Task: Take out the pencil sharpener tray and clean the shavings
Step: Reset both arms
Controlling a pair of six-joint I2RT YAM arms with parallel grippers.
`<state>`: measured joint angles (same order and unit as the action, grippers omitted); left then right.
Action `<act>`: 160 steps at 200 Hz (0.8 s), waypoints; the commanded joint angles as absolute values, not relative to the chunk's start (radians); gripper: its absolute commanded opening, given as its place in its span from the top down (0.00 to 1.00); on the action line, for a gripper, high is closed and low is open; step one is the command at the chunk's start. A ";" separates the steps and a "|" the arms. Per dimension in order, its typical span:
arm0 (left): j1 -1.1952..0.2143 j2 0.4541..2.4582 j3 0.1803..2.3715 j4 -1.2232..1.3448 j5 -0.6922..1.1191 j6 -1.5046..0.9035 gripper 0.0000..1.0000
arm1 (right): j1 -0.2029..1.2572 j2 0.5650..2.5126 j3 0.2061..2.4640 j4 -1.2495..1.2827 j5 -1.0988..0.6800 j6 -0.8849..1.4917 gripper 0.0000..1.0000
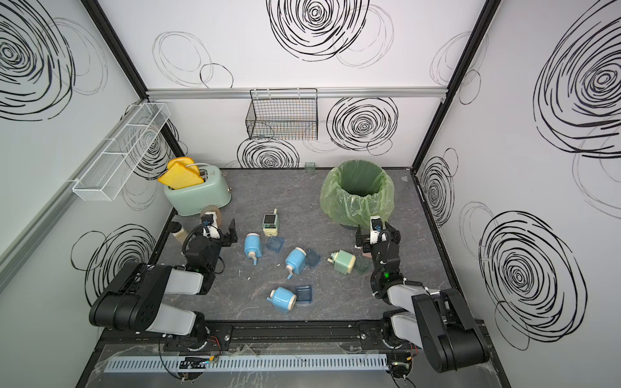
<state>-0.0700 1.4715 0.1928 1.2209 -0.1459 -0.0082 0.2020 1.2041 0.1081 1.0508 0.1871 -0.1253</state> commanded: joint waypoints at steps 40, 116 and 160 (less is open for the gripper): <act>-0.066 1.463 0.206 1.280 -0.134 -0.012 0.03 | 0.094 1.187 0.077 1.145 0.131 -0.105 0.01; -0.047 1.462 0.209 1.277 -0.088 -0.017 0.03 | 0.067 1.559 0.033 1.663 0.038 -0.075 0.01; -0.029 1.463 0.216 1.259 -0.016 -0.012 0.03 | 0.054 1.523 0.095 1.487 0.004 -0.069 0.01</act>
<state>-0.0402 1.4715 0.1932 1.2179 -0.0574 -0.0113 0.0608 1.5047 0.0776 1.4246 0.0235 -0.0734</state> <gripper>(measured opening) 0.974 0.986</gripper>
